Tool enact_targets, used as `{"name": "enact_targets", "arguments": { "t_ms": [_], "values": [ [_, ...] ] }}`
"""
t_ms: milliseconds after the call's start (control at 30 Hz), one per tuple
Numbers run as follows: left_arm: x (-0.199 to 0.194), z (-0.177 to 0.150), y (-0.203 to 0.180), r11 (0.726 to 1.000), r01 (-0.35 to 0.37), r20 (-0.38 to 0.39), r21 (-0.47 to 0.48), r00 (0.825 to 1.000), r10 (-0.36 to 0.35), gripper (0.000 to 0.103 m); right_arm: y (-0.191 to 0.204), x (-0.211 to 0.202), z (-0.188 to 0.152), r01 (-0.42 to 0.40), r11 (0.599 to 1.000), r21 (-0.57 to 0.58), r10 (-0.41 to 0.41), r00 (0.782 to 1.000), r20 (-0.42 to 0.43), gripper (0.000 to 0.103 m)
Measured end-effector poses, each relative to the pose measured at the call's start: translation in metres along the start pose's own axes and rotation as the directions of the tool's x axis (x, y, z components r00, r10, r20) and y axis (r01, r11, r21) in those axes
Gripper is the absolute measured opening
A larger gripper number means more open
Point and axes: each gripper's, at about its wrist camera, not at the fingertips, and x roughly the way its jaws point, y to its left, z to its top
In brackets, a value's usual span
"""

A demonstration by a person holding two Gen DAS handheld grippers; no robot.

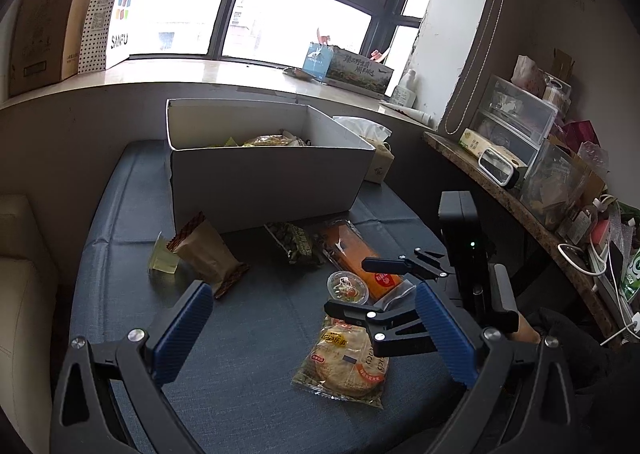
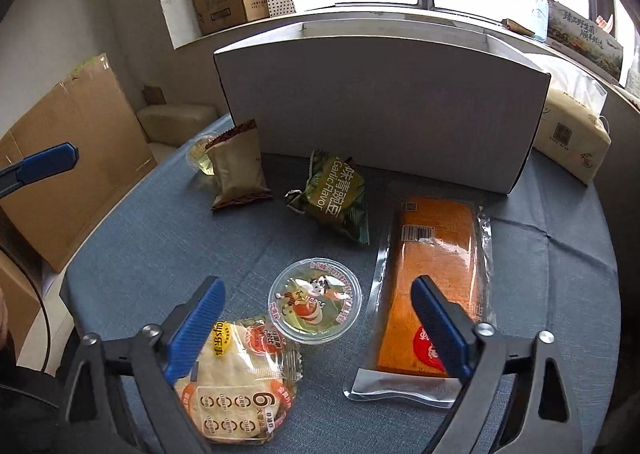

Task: Organize snacks
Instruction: 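Grasp the clear jelly cup with the left gripper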

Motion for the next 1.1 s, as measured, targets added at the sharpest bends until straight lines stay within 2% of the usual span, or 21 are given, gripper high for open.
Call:
{"name": "enact_targets", "arguments": {
  "t_ms": [33, 133, 267, 467, 567, 767, 867, 967, 1033, 1067, 1100],
  "values": [
    [0.001, -0.001, 0.000, 1.000, -0.001, -0.005, 0.003, 1.000, 0.001, 0.103, 0.001, 0.005, -0.001, 0.006, 1.000, -0.012, -0.007, 1.000, -0.016, 0.051],
    [0.005, -0.003, 0.001, 1.000, -0.007, -0.020, 0.007, 1.000, 0.007, 0.103, 0.001, 0.003, -0.004, 0.000, 1.000, -0.008, 0.000, 1.000, -0.008, 0.051],
    [0.009, -0.005, 0.009, 1.000, -0.009, -0.026, -0.001, 1.000, 0.009, 0.103, -0.004, -0.017, -0.006, -0.002, 1.000, 0.014, 0.002, 0.999, 0.044, 0.051],
    [0.019, -0.002, 0.045, 0.997, -0.071, -0.044, -0.043, 0.997, 0.069, 0.103, -0.014, -0.045, -0.013, -0.009, 0.998, 0.069, 0.002, 0.995, 0.102, 0.051],
    [0.035, 0.003, 0.068, 0.991, -0.132, -0.083, 0.015, 0.988, 0.133, 0.103, -0.016, -0.054, -0.018, -0.013, 0.996, 0.087, 0.003, 0.994, 0.113, 0.051],
    [0.079, 0.010, 0.110, 0.960, -0.220, -0.182, 0.173, 0.951, 0.251, 0.103, -0.016, -0.059, -0.025, -0.003, 0.995, 0.099, -0.008, 0.993, 0.116, 0.051],
    [0.099, 0.012, 0.124, 0.948, -0.225, -0.207, 0.224, 0.940, 0.272, 0.102, -0.017, -0.058, -0.025, -0.001, 0.995, 0.103, -0.011, 0.994, 0.113, 0.051],
    [0.112, 0.016, 0.126, 0.937, -0.216, -0.204, 0.275, 0.939, 0.276, 0.100, -0.017, -0.057, -0.027, -0.001, 0.995, 0.103, -0.011, 0.994, 0.108, 0.051],
    [0.123, 0.017, 0.125, 0.927, -0.211, -0.232, 0.309, 0.929, 0.289, 0.075, -0.017, -0.056, -0.027, 0.001, 0.995, 0.103, -0.012, 0.994, 0.104, 0.051],
    [0.129, 0.016, 0.125, 0.931, -0.196, -0.267, 0.309, 0.921, 0.283, 0.047, -0.017, -0.056, -0.027, 0.002, 0.995, 0.104, -0.013, 0.995, 0.102, 0.051],
    [0.134, 0.015, 0.125, 0.927, -0.204, -0.281, 0.316, 0.913, 0.297, 0.039, -0.017, -0.055, -0.028, 0.003, 0.995, 0.104, -0.013, 0.995, 0.100, 0.051]
  ]
}}
